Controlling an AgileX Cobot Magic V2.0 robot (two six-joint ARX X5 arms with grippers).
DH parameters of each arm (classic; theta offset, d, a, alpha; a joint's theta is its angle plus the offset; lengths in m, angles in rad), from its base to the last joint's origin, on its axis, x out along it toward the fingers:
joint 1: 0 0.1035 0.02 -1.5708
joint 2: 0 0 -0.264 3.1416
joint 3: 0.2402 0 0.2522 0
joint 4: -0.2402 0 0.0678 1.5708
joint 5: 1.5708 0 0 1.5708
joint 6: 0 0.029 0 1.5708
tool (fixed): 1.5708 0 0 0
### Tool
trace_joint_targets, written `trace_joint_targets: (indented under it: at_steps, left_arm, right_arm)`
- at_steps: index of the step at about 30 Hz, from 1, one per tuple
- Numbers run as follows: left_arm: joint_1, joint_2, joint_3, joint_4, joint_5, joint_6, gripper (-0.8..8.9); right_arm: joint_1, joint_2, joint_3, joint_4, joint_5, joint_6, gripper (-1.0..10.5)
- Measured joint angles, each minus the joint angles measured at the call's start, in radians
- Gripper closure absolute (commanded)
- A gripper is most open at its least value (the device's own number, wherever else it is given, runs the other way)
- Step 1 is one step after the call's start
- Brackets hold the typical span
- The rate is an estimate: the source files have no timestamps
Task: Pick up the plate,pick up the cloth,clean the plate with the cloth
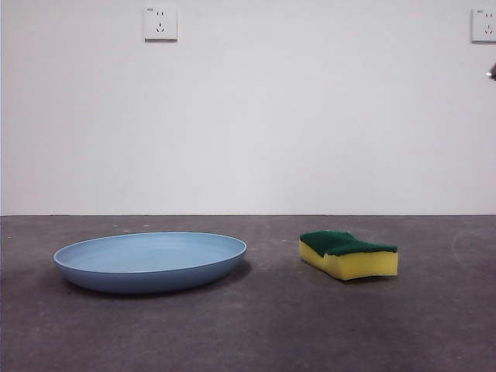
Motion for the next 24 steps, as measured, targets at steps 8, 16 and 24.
trace_joint_targets:
  at_steps: [8,16,24]
  left_arm:
    - [0.000,0.322,0.156,-0.141,0.144,0.076,8.14]
    - [0.000,0.472,0.190,-0.156,0.203,0.088,3.78]
    - [0.000,0.528,0.213,-0.071,0.209,0.087,5.24]
  right_arm:
    - [0.000,0.216,0.175,-0.084,-0.040,-0.128,9.3]
    - [0.001,0.309,0.206,-0.106,-0.053,-0.155,4.8]
    - [0.001,0.311,0.206,-0.109,-0.053,-0.158,4.8]
